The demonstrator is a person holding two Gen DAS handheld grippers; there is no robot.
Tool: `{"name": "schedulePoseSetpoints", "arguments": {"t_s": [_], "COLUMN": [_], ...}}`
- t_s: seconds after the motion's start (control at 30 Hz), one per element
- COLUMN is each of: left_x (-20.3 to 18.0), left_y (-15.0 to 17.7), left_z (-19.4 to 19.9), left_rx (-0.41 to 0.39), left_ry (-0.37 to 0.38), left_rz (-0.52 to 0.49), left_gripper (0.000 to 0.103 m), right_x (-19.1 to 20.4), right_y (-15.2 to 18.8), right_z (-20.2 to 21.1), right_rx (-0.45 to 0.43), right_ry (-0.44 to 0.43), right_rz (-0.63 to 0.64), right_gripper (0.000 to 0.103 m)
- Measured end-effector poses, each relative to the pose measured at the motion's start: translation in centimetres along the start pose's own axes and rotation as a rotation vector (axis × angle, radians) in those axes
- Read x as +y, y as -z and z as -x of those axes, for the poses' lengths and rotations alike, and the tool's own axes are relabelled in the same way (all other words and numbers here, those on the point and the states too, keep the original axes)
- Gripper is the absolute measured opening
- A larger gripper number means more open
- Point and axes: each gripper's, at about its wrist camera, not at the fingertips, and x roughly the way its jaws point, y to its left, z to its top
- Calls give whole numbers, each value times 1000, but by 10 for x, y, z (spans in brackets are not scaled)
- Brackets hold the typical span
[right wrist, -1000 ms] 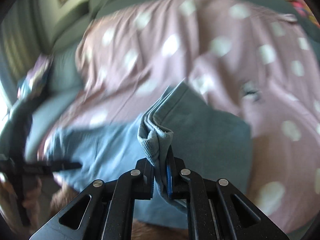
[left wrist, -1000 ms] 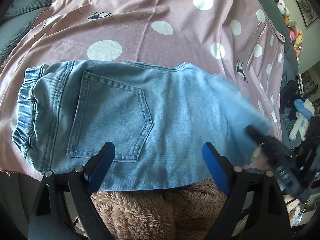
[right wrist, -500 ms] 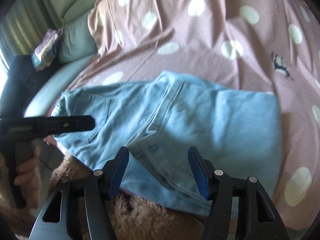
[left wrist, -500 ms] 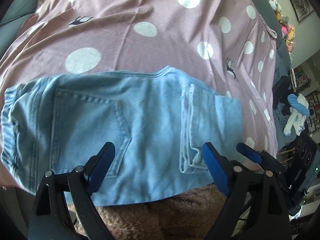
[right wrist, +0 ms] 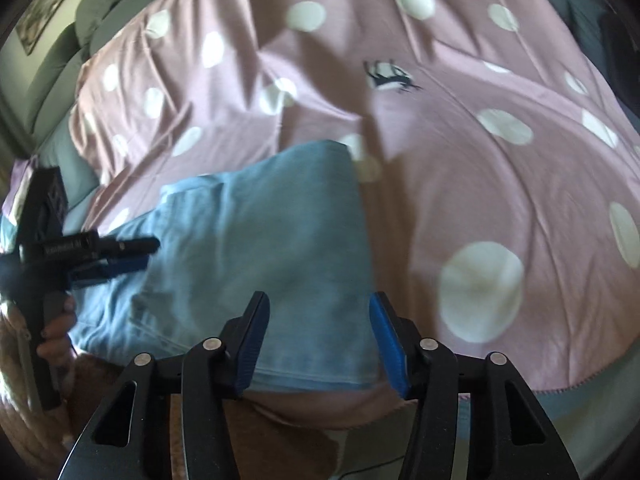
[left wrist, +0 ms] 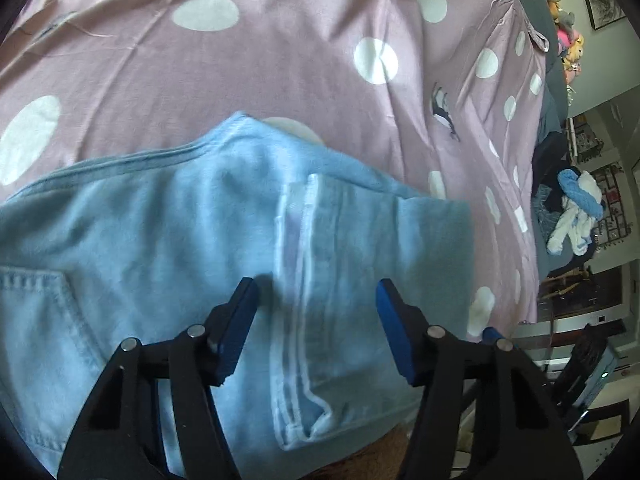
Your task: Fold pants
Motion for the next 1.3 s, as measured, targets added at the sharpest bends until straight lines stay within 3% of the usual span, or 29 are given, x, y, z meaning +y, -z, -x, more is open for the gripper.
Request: {"name": "schedulePoseSetpoints", "arguments": {"t_s": [0.07, 0.1, 0.2, 0.23, 0.37, 0.43, 0.57, 0.67, 0.73, 0.87, 0.97, 1.07, 1.3], "left_x": [-2, -4, 1, 4, -6, -6, 1, 13, 17, 19, 18, 14, 5], "left_y": [-3, -3, 1, 2, 12, 13, 16, 13, 12, 13, 14, 19, 37], "left_z": [-7, -8, -6, -4, 26, 34, 43, 32, 21, 12, 12, 13, 15], "left_rx": [10, -2, -30, -40, -146, -153, -170, -132, -114, -103, -88, -69, -31], "left_ry": [13, 8, -8, 10, -43, -30, -102, -102, -146, -175, -184, -198, -240], "left_rz": [-2, -4, 56, 85, 52, 52, 24, 44, 32, 10, -9, -50, -144], "left_gripper": [54, 48, 11, 9, 7, 7, 7, 7, 9, 13, 15, 18, 26], "right_x": [-2, -4, -11, -12, -17, -18, -17, -11, -6, 7, 13, 14, 13], "right_y": [2, 2, 6, 6, 9, 6, -8, -22, -33, -51, -59, -52, -21], "right_z": [-1, -2, -2, -3, -4, -1, 2, 0, -8, -31, -51, -63, -47], "right_rx": [1, 1, 1, 3, 13, 8, -16, -40, -46, -36, 3, 48, 58], "right_ry": [9, 13, 16, 15, 29, 39, 50, 46, 36, 6, 30, 59, 28], "right_rz": [-6, -14, -41, -48, -62, -66, -61, -53, -46, -32, -22, -4, 21], "right_gripper": [52, 52, 51, 51, 51, 50, 48, 40, 32, 29, 29, 29, 29]}}
